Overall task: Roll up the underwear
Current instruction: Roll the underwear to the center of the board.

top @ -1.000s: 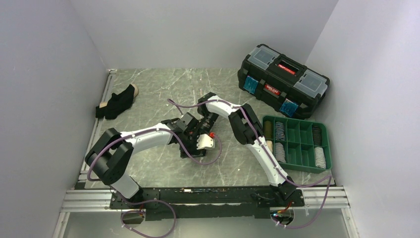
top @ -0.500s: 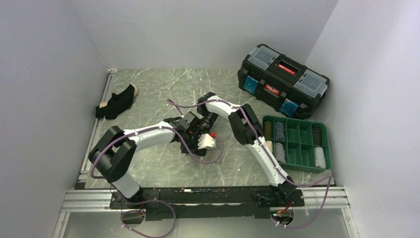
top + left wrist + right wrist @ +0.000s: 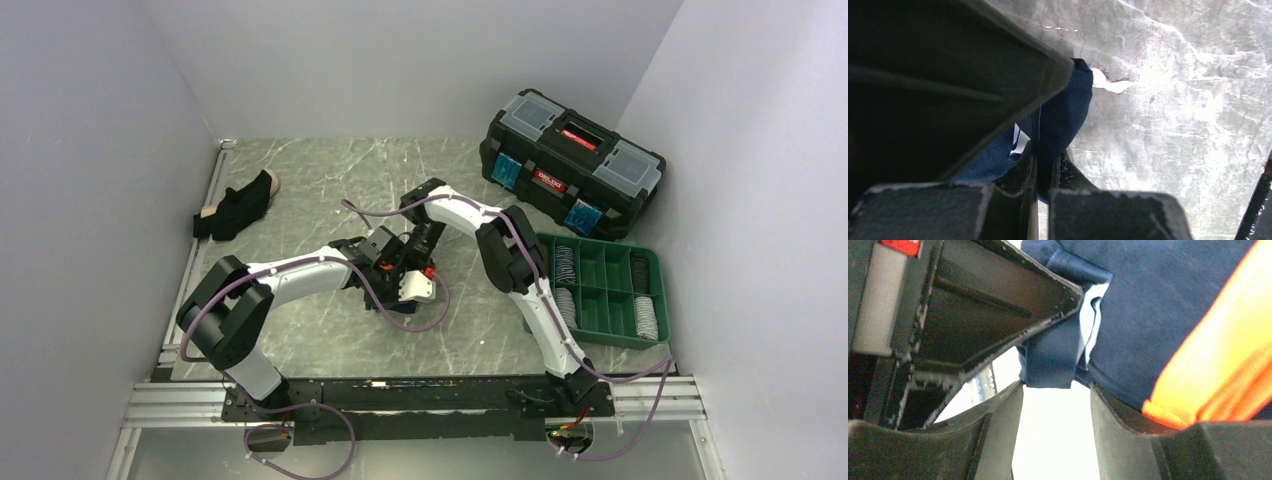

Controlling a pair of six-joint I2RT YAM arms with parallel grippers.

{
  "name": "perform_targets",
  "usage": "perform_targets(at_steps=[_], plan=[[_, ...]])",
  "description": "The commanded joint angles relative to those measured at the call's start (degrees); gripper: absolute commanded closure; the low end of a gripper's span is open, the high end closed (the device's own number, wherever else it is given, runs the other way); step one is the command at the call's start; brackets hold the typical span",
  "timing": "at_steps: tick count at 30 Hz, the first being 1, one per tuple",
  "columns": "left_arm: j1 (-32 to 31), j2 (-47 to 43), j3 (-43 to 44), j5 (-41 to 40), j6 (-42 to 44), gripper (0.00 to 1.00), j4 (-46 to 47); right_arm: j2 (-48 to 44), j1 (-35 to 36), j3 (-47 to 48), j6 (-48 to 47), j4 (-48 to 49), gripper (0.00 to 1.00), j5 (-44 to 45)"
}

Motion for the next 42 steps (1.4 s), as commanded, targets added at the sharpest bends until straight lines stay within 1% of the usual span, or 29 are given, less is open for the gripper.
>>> perform_targets(at_steps=[1,7,12,17,24,32,36,39,42], plan=[[-0.41,0.92,-2.81,2.33,-1.13,1.0,-4.28,-4.82,-3.4,-1.28,0.0,2.68,0.45,1.63],[0.24,2.35,-2.15,4.32,-1.42,1.0,-5.66,-10.45,-6.63,-6.59,0.86,5.13,0.44,1.51],[2.08,3.7,-0.01,7.51,-1.01,1.0,-8.9,-15.46,-10.03,-10.3,3.36,8.37,0.44,2.78],[5.15,7.26,4.52,12.72,0.52,1.0,-14.92,-22.17,-13.28,-16.73,8.54,16.42,0.44,4.65],[11.19,16.56,13.87,20.79,3.67,1.0,-26.32,-31.32,-15.61,-24.99,17.11,29.64,0.43,8.35],[15.34,26.12,23.3,28.46,7.04,1.0,-36.67,-38.87,-16.04,-32.14,22.36,38.91,0.42,15.35],[16.37,31.01,27.95,30.66,7.91,1.0,-41.74,-43.58,-15.5,-35.83,22.61,42.67,0.42,14.77],[16.79,34.98,31.58,31.92,7.96,1.0,-45.82,-47.65,-13.55,-39.09,20.63,44.75,0.42,13.84],[17.03,39.65,35.53,33.56,9.39,1.0,-50.86,-51.15,-9.18,-42.33,17.51,46.91,0.42,16.26]])
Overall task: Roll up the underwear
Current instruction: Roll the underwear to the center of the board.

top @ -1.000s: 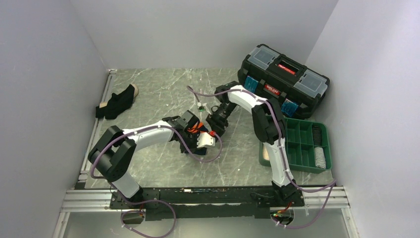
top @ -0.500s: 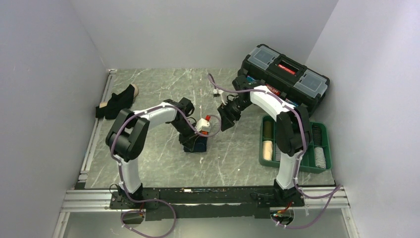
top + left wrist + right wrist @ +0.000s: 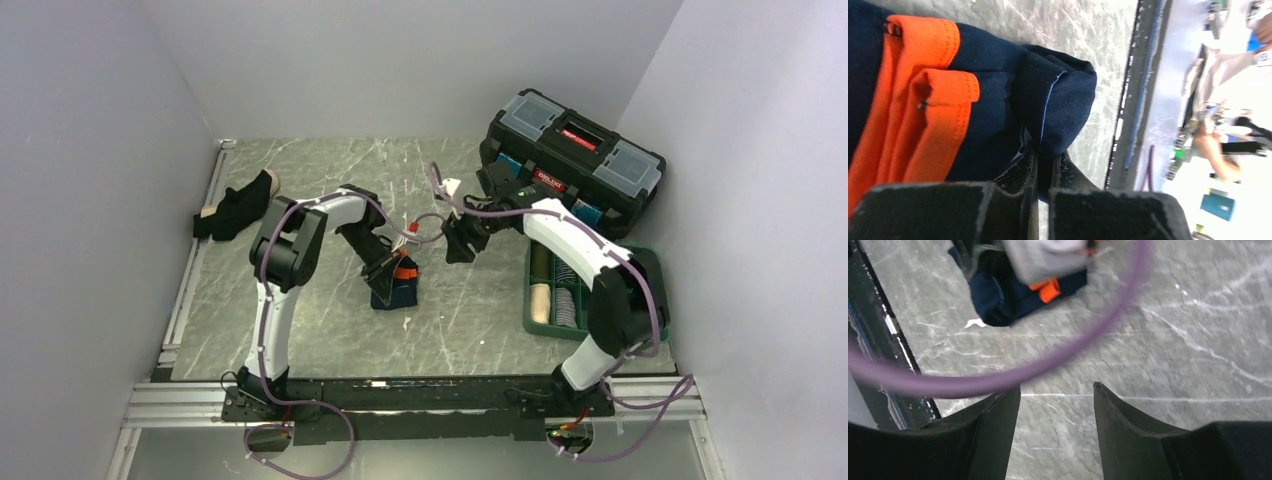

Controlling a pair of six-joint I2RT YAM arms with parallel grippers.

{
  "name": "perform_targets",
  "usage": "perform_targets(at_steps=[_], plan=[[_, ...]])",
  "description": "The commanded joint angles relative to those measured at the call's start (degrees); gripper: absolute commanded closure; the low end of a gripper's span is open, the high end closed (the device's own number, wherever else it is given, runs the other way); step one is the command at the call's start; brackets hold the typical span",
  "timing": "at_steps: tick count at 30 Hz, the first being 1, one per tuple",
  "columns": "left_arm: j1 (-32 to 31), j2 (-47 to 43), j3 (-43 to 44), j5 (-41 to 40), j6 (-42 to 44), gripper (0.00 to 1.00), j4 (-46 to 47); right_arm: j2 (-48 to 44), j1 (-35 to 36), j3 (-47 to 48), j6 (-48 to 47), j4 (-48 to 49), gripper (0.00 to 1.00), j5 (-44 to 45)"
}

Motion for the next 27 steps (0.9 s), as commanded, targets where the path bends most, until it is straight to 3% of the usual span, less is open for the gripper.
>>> perform_targets(at_steps=[1,4,11,27], plan=[[-0.27,7.44,3.64,0.91,3.46,1.0,-10.33,-6.47,7.06,-3.44,-4.53,5.9,0.42,3.09],[-0.22,9.43,4.83,1.41,2.69,1.0,-10.77,-7.0,14.57,-4.65,-7.17,6.09,0.42,9.17],[-0.02,11.72,5.25,-0.24,-1.85,1.0,-8.52,-4.13,24.37,-5.95,-12.03,8.46,0.41,17.19],[0.09,13.07,4.16,-2.42,-5.97,1.0,-4.84,6.41,34.91,-8.1,-16.86,16.55,0.35,26.24]])
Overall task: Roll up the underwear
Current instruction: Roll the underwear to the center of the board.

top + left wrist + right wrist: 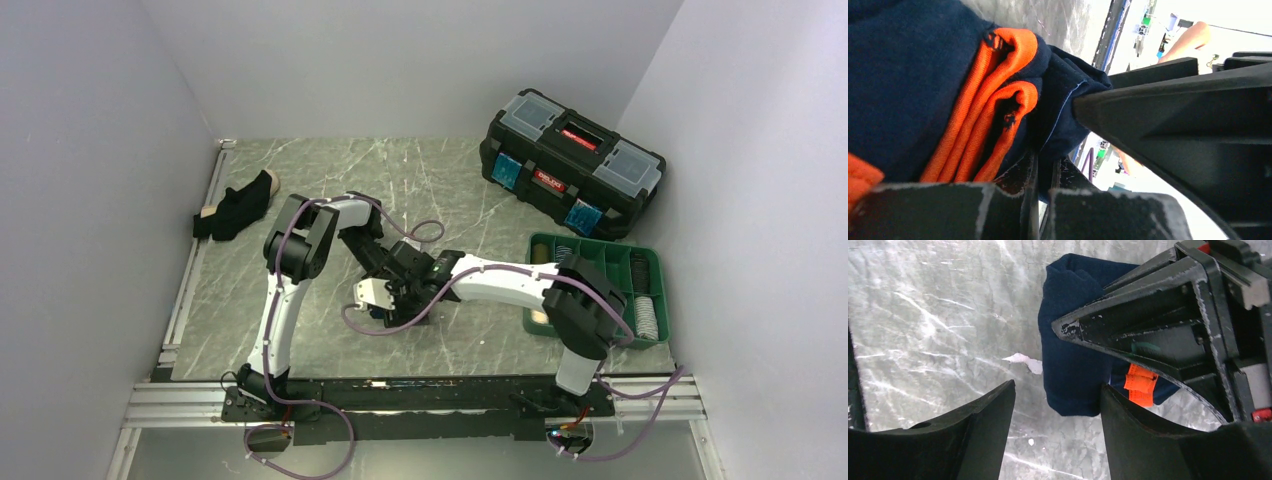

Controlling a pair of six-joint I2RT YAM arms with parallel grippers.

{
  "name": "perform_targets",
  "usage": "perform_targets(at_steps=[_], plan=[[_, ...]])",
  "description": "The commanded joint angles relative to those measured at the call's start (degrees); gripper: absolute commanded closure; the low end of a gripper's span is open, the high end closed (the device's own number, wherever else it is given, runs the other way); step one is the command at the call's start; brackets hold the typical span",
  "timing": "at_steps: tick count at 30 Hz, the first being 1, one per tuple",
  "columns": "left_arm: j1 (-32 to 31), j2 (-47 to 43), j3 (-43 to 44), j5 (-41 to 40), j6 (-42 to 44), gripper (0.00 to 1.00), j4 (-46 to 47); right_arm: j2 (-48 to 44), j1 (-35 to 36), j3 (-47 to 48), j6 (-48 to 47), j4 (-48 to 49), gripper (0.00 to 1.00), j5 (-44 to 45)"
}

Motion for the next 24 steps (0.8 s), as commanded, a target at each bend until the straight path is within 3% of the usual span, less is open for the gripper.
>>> perform_targets(at_steps=[1,10,17,24], plan=[[-0.53,2.42,-1.04,-7.45,1.29,1.0,6.54,2.19,1.25,-0.33,-1.63,4.81,0.35,4.27],[-0.53,2.51,-1.04,-7.19,1.75,1.0,6.15,5.46,2.31,-0.81,-1.76,5.84,0.42,4.72],[-0.48,2.02,-1.73,-7.1,2.24,1.0,6.07,7.86,2.32,-2.05,-1.19,5.73,0.61,3.11],[0.14,0.49,-2.3,-8.21,1.27,0.84,6.97,9.71,2.28,-2.71,-0.44,2.99,0.82,-0.44]])
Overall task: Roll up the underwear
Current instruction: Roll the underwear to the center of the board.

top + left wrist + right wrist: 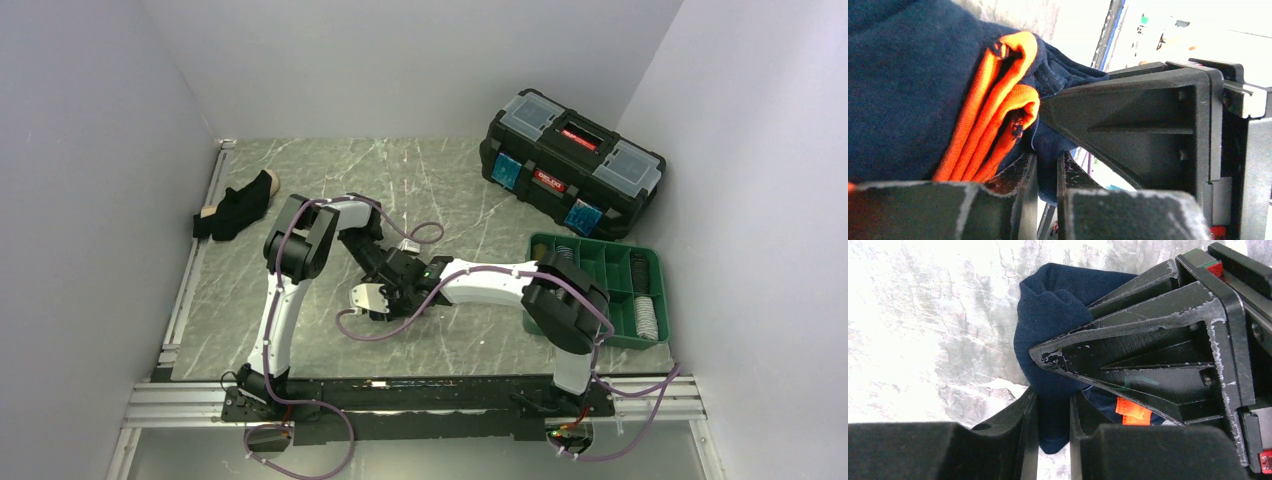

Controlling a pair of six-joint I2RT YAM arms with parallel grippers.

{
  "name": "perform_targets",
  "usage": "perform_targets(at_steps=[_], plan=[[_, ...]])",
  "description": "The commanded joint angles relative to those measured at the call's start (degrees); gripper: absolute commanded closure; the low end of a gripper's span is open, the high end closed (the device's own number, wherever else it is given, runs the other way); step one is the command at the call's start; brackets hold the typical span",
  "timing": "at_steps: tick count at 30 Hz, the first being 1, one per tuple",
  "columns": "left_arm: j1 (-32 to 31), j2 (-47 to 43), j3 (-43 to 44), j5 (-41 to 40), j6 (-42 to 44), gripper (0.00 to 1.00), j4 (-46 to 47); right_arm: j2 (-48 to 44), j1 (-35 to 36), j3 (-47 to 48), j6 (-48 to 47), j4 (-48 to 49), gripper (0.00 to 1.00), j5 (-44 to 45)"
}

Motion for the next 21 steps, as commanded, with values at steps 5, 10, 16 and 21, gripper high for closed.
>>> perform_targets(at_steps=[5,10,16,21], plan=[[1.38,-2.16,-3.37,-10.57,0.01,0.7,8.92,4.71,0.46,-2.27,1.05,-5.79,0.97,-6.42],[2.75,-4.61,-4.43,-12.7,-0.39,0.58,9.42,4.87,0.5,-2.07,1.39,-8.59,1.0,-7.83],[3.94,-7.16,-5.89,-14.54,-0.44,0.53,9.81,5.64,0.43,-0.81,1.64,-12.03,1.0,-9.87],[5.52,-9.9,-7.55,-15.17,0.01,0.53,9.68,6.84,0.13,1.03,1.7,-14.7,1.0,-11.76]])
